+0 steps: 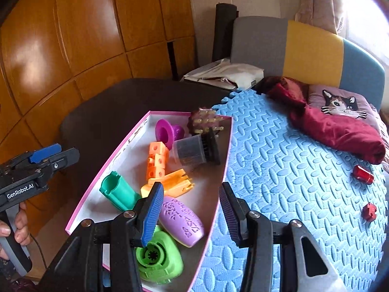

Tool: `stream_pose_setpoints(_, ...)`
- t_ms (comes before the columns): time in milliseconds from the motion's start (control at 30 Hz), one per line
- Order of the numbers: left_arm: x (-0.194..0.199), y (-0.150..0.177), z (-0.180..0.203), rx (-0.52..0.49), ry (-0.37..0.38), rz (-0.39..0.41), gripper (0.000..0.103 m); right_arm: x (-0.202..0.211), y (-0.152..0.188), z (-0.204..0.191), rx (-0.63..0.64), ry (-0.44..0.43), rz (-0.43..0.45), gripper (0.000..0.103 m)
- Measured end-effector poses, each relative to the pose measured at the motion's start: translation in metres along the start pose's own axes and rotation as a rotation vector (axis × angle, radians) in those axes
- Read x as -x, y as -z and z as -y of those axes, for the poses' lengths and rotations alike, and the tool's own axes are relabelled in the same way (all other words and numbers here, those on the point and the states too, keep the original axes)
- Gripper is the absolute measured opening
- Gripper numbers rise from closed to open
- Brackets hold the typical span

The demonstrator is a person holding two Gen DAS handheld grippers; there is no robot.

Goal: Organize rigid objects
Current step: 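Move both tools back over the mat toward the red cylinder and red puzzle piece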

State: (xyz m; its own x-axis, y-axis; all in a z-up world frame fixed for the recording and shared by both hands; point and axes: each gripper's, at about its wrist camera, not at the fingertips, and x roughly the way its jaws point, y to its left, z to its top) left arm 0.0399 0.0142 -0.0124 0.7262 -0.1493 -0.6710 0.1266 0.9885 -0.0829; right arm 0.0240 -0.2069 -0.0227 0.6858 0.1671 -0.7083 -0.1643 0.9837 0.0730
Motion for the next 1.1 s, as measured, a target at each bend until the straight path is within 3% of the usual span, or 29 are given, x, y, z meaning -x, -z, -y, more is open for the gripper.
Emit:
stream_pose_setpoints(333,0.002,-0.002,0.013,-0.040,0.006,0.004,0.067,0.019,0.003,0.042,-0.058,0.087,0.028,0.048)
stream_pose_setpoints(700,0.008,-0.012,0.042,-0.112,0.045,0.024,0.067,0.042,0.012,0.120,-0.164,0.232,0.044,0.048)
stream_pose_setpoints(1000,0.009,-0.020,0.081,-0.200,0.107,0.023,0.067,0.064,0.034,0.213,-0.297,0.446,0.066,0.048)
stream_pose_setpoints(1100,0.008,-0.026,0.101,-0.236,0.134,0.024,0.067,0.074,0.057,0.250,-0.432,0.525,0.090,0.048)
